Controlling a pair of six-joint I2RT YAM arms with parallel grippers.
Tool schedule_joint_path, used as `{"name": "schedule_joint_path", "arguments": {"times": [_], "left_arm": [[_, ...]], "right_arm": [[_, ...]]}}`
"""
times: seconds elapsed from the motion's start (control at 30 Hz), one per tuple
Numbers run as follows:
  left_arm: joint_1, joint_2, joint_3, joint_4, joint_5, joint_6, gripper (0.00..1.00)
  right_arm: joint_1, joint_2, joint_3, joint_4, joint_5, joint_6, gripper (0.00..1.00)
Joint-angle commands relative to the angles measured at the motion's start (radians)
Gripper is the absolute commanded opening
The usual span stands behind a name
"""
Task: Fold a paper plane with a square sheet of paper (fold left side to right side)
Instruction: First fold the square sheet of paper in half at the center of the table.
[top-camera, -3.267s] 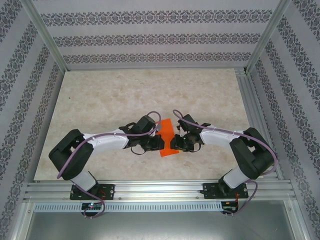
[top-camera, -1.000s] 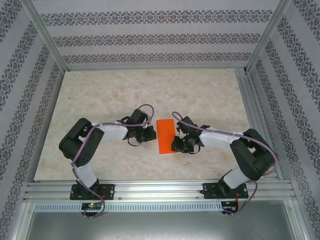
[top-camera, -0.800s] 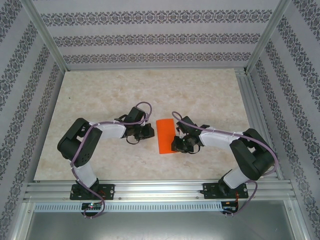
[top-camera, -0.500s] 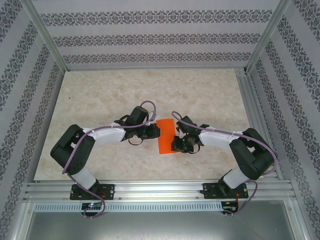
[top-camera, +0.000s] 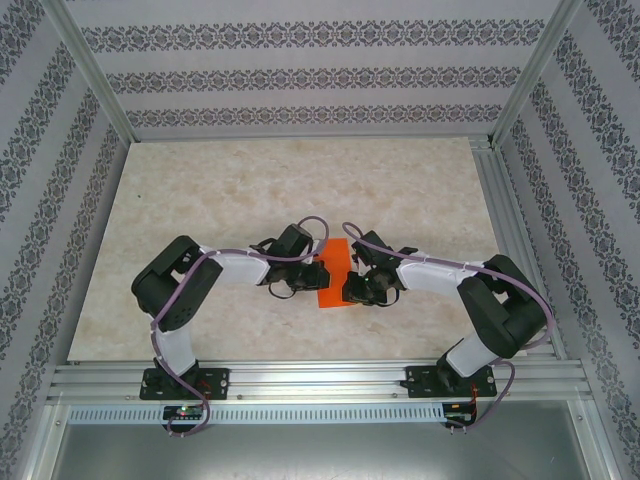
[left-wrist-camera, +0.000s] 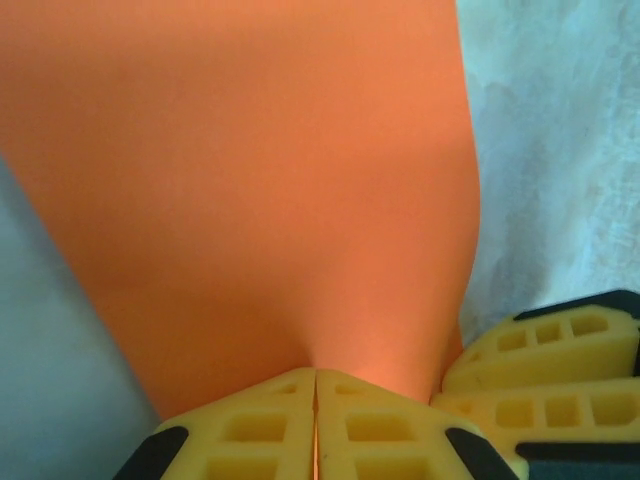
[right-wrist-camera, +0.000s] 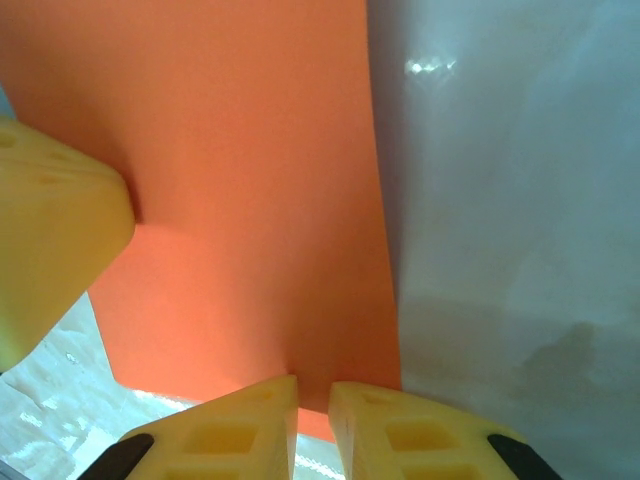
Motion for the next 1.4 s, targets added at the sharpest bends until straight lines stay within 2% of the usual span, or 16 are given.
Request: {"name": "schedule_joint_path", "arguments": {"times": [0.0,0.17,0.53,0.8,1.2,1.37], "left_arm": [[-0.009,0.021,0.047,-0.011,-0.050,0.047,0.11],[0.004,0.051,0.077,-0.082,-0.140,0.072,0.10],[0.047,0.057,0.020,-0.053,-0.199,0.081,0.10],[0.121,0.003,-0.066,0.055,-0.164,0.071,0.11],[0.227,0.000,-0.021,0.046,-0.145,0.109,0.13],[0.232,-0.077,-0.037,0.036,-0.109,0.113,0.14]], "right_arm": [[0.004,0.072,-0.039,-0.081,0.114,-0.033,0.21],[0.003,0.074,-0.040,-0.084,0.116,-0.035,0.20],[0.003,0.075,-0.046,-0.083,0.119,-0.035,0.21],[0.003,0.079,-0.049,-0.077,0.119,-0.037,0.21],[0.003,0.083,-0.049,-0.076,0.114,-0.035,0.21],[0.003,0.075,-0.048,-0.079,0.116,-0.034,0.21]]}}
